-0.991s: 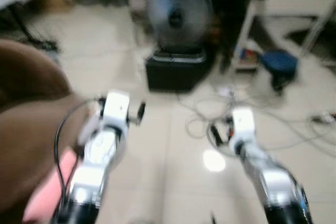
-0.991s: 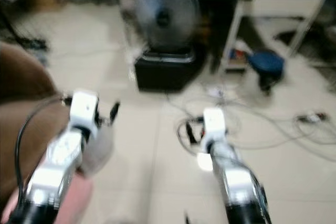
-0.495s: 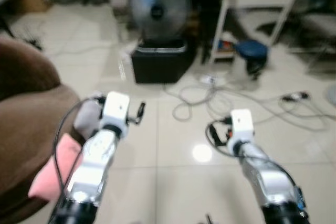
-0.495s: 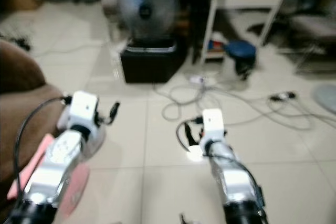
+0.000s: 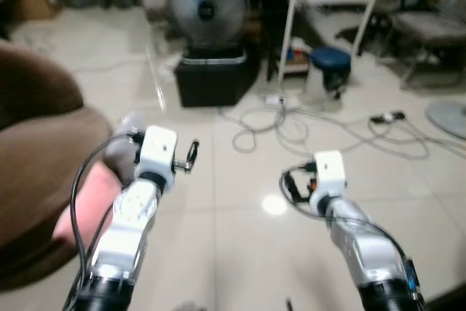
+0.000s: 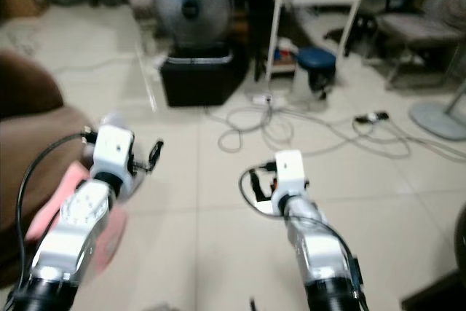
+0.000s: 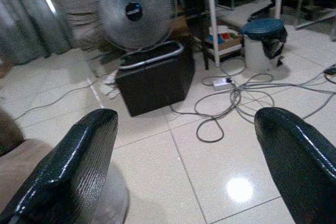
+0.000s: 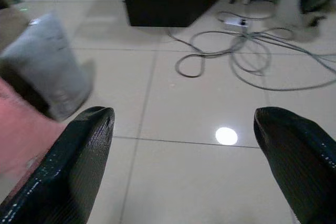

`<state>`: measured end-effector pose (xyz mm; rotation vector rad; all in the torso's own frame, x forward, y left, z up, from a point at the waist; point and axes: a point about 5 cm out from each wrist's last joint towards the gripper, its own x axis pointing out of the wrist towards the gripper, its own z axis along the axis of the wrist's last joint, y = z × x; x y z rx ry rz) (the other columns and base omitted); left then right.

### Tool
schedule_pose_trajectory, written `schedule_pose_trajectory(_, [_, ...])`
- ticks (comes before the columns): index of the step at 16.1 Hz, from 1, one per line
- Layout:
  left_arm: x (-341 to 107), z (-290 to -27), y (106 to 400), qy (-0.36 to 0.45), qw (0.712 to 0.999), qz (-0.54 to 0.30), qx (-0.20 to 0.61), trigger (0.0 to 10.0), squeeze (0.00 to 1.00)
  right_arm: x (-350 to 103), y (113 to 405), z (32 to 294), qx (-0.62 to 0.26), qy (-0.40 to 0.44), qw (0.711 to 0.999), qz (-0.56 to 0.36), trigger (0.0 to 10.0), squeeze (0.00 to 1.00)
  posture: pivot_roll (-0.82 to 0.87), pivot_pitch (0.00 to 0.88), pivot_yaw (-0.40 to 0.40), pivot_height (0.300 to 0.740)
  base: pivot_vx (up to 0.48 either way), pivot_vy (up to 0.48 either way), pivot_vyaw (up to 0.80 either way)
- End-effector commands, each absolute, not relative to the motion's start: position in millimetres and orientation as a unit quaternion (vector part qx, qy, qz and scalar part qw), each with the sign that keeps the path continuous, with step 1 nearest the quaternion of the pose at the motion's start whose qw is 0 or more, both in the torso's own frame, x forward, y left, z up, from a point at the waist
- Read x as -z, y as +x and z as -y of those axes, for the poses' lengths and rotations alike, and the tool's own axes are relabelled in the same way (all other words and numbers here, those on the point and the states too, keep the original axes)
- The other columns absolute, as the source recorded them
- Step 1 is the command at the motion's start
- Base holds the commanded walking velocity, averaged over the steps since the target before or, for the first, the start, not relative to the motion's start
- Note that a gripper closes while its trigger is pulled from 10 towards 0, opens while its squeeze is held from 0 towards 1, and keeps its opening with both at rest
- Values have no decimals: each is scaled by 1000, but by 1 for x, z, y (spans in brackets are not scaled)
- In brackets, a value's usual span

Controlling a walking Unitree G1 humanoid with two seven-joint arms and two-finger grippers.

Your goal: Move the pillow to the sofa from floor

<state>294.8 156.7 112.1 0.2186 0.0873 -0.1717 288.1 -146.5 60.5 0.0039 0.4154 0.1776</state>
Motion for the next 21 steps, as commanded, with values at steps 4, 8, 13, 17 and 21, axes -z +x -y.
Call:
schedule_pose_trajectory(4, [-113,-160,296,107,990,-43,76,10000,0,-62,290,147,-90,-1,975,-205,10000,0,7,0,38,740,0,0,0])
schedule_pose_trajectory(8, [-113,-161,296,105,991,-44,73,10000,0,-63,292,145,-95,-2,974,-205,10000,0,14,0,32,740,0,259,0])
schedule_pose_trajectory(13, [-113,-161,297,104,991,-45,73,10000,0,-63,293,145,-96,-3,974,-204,10000,0,11,0,35,740,0,395,0])
schedule_pose_trajectory(17, [-112,-161,298,104,991,-47,76,10000,0,-62,292,146,-92,2,975,-204,10000,0,7,0,38,740,0,392,0])
schedule_pose_trajectory(21, [-113,-161,299,105,990,-47,76,10000,0,-62,293,146,-93,5,974,-205,10000,0,7,0,40,740,0,396,0])
